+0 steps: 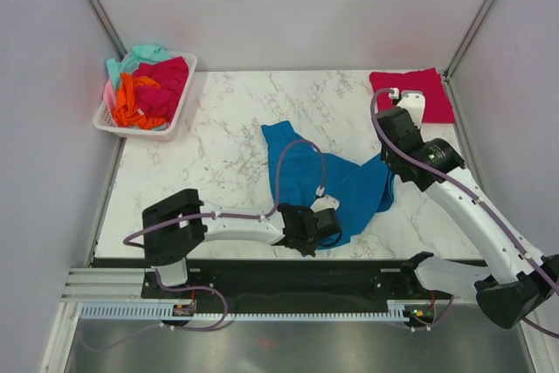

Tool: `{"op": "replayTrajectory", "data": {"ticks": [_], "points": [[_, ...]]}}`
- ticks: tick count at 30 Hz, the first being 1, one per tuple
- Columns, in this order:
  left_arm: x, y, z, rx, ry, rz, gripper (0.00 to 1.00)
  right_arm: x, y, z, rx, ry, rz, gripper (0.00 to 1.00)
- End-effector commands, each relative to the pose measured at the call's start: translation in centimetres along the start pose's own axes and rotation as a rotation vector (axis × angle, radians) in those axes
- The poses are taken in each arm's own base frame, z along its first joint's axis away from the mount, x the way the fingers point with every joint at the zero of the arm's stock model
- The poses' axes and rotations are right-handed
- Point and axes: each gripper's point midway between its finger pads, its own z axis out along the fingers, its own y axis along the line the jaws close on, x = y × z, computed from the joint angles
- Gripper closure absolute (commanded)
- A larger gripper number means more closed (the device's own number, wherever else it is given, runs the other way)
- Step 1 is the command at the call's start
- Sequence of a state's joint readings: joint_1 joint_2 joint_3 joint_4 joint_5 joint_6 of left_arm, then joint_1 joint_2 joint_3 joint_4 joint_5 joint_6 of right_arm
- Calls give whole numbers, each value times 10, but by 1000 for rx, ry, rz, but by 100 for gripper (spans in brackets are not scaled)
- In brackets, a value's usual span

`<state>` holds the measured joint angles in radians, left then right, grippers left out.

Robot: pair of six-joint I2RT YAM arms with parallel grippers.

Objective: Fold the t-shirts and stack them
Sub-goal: Flatten the tshirt out

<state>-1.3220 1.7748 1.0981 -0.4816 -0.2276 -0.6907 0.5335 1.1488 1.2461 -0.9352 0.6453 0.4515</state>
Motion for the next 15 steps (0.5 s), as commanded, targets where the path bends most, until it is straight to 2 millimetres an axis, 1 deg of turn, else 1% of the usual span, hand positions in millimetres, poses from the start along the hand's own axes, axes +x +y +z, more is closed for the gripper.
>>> {"op": "replayTrajectory", "data": {"ticks": [1,2,3,4,5,7,8,9,11,12,13,14,15], "points": [[-6,56,-47,-206,-51,31,98,-12,-19,-7,20,-40,33,100],[-24,64,-80,-180,-128,-13,98,-16,-30,-8,51,-46,54,100],[-32,77,-102,-179,-174,-35,98,-21,-41,-11,81,-55,68,100],[-34,89,-120,-171,-190,-58,98,-25,-50,-13,98,-61,82,100],[-51,106,-157,-99,-277,-152,98,-30,-64,-15,129,-72,118,100],[-66,126,-196,-44,-370,-184,98,-40,-76,-23,139,-94,162,100],[-72,140,-215,-24,-417,-220,98,-45,-84,-28,146,-108,186,100],[-82,147,-252,9,-519,-203,98,-53,-86,-36,136,-132,206,100],[-86,155,-284,17,-591,-192,98,-62,-88,-50,110,-169,255,100],[-87,158,-305,26,-648,-171,98,-72,-92,-62,97,-201,278,100],[-93,159,-330,49,-715,-172,98,-76,-95,-71,87,-223,299,100],[-95,160,-343,56,-752,-171,98,-82,-101,-83,80,-259,325,100],[-96,162,-358,60,-795,-151,98,-92,-108,-99,73,-300,354,100]]}}
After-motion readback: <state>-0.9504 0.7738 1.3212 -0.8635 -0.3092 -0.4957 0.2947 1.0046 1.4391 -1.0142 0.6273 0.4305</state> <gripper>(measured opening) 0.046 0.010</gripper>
